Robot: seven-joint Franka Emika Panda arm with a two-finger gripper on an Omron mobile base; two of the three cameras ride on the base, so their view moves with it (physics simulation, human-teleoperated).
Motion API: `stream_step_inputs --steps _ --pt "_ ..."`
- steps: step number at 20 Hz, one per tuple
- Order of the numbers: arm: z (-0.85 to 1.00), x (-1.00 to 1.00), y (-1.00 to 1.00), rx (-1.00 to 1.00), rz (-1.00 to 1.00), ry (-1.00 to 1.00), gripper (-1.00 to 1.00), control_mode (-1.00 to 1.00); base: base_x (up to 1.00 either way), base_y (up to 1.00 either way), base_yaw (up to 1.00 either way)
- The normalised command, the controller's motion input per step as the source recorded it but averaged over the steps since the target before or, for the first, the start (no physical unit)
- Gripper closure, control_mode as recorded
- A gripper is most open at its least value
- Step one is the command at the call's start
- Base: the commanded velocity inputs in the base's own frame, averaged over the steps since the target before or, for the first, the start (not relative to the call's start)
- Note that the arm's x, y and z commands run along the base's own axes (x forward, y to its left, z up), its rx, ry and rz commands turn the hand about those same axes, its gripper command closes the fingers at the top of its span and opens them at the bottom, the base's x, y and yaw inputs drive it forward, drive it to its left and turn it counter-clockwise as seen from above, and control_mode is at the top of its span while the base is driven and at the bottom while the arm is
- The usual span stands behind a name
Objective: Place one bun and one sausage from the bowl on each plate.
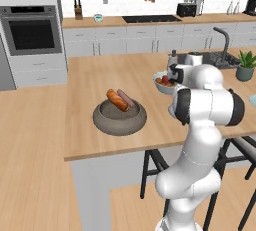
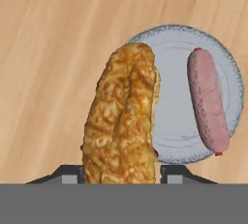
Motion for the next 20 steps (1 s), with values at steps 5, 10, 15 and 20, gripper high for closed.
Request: stream_step_inputs --steps 5,10,15,20 --pt "-0.38 0.03 -0.04 0.0 -0.05 0.02 1.0 -1.0 0.0 0.0 0.0" --pt "-0.4 0.13 -0.03 0.0 -0.03 0.03 1.0 -1.0 0.0 0.0 0.0" --pt "-0.16 0.36 -0.14 0.0 -0.04 0.0 1.0 -1.0 0.0 0.0 0.0" --pt "-0.05 0.29 -0.21 0.0 -0.02 0.0 1.0 -1.0 0.0 0.0 0.0"
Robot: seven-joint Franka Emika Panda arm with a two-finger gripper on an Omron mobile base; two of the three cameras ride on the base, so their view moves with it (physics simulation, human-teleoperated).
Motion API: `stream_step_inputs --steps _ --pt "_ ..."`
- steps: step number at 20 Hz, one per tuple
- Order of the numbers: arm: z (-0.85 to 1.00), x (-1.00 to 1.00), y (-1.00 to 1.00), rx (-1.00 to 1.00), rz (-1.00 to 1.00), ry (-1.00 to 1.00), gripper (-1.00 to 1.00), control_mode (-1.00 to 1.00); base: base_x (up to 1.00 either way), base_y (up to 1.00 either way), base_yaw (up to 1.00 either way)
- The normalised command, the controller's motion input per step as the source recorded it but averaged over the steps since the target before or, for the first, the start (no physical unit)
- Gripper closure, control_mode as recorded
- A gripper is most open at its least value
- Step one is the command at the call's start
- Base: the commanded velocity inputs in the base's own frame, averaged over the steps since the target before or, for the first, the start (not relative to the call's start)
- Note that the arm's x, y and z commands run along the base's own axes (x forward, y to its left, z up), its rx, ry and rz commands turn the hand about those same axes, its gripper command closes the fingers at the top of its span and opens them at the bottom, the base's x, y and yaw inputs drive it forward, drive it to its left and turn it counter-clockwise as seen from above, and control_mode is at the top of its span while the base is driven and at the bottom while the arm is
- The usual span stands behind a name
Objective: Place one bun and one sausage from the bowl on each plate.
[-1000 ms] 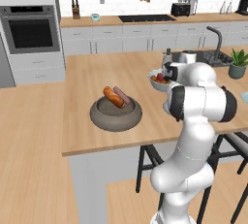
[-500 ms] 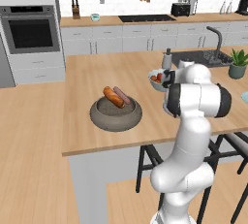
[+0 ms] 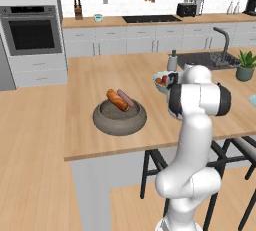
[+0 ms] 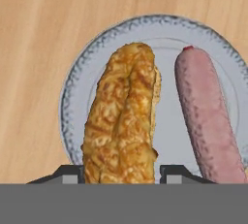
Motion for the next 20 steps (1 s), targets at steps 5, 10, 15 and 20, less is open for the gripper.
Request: stream_step_inputs --steps 5,10,15,20 --pt "-0.27 0.14 -0.19 0.0 0.0 0.0 1.0 -1.0 0.0 0.0 0.0" --pt "-0.11 0.01 -0.06 0.01 0.0 0.0 -1.0 -1.0 0.0 0.0 0.0" --pt "0.0 0.03 0.0 0.0 0.0 0.0 -1.0 -1.0 0.0 0.0 0.0" --pt "0.02 0.0 0.0 0.0 0.0 0.0 -1.0 -1.0 0.0 0.0 0.0"
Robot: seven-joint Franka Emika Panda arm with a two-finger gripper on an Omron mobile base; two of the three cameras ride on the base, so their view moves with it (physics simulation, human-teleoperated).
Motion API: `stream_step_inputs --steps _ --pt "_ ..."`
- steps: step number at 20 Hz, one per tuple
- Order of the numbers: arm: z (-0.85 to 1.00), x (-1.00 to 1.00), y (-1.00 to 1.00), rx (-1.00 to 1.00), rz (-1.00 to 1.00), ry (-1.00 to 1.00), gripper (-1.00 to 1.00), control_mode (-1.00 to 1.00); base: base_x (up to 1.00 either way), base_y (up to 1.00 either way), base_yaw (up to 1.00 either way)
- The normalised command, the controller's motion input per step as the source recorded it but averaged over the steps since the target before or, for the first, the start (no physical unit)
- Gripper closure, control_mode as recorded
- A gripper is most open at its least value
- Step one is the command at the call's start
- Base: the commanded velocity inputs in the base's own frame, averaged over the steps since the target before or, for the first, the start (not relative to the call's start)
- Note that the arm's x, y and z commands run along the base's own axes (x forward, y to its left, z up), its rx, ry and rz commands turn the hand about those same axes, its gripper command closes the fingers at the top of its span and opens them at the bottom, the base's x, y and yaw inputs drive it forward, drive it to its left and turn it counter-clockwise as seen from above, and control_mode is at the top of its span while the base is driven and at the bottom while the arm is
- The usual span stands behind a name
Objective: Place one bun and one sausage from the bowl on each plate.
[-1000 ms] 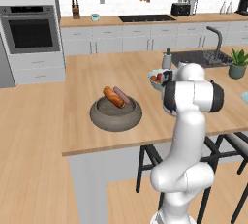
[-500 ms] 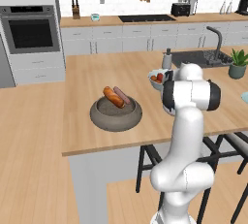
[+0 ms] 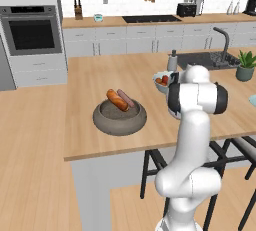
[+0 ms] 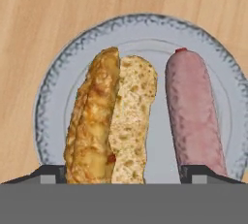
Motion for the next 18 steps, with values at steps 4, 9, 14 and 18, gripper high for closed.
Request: stream_step_inputs --steps 4,9,14,18 --pt "0.36 -0.34 0.0 0.02 0.0 -0.02 -1.0 -1.0 0.0 0.0 0.0" --pt "0.51 -0.88 0.18 0.06 0.0 -0.06 -1.0 -1.0 0.0 0.0 0.0" --pt "0.31 -0.93 0.75 -0.01 0.0 0.03 -1.0 -1.0 0.0 0.0 0.0" --pt "0.47 -0.8 0.99 -0.09 0.06 0.09 -1.0 -1.0 0.0 0.0 0.0"
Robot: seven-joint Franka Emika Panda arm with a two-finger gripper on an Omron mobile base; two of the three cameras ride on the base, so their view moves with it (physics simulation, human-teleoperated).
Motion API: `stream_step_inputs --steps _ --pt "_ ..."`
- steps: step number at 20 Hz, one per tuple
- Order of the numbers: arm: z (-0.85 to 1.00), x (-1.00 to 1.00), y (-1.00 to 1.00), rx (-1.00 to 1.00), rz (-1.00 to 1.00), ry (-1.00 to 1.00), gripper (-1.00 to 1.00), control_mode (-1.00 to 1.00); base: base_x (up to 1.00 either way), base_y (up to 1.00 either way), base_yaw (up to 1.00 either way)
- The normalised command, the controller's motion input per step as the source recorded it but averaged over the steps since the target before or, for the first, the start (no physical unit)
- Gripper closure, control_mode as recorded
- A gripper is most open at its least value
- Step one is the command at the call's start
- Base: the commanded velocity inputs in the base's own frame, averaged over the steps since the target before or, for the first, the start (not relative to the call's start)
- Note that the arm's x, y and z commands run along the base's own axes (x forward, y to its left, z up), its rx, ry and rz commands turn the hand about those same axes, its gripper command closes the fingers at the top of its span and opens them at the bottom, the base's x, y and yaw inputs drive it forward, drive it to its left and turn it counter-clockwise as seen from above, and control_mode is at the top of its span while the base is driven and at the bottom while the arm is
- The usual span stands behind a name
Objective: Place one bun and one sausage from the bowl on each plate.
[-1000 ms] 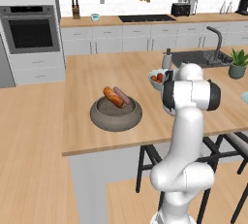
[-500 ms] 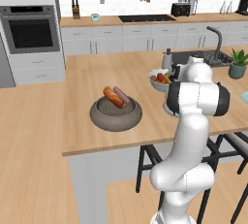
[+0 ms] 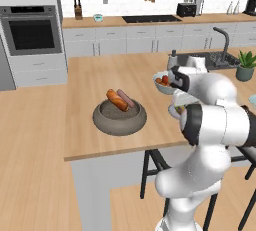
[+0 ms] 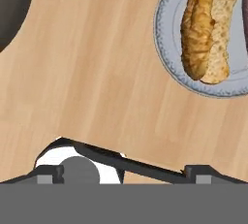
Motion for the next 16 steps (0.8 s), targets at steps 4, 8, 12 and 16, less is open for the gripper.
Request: stream_step_inputs --steps 4,8,12,16 --pt "0.57 -0.63 0.99 -0.08 0.19 0.04 -1.0 -1.0 0.0 0.0 0.0" --pt "0.07 -0.29 0.99 0.05 0.13 -0.02 -1.0 -1.0 0.0 0.0 0.0" --pt "0.04 -0.09 1.0 0.03 0.09 -0.01 -1.0 -1.0 0.0 0.0 0.0" --pt "0.15 0.05 1.0 0.0 0.02 -0.03 -1.0 -1.0 0.0 0.0 0.0"
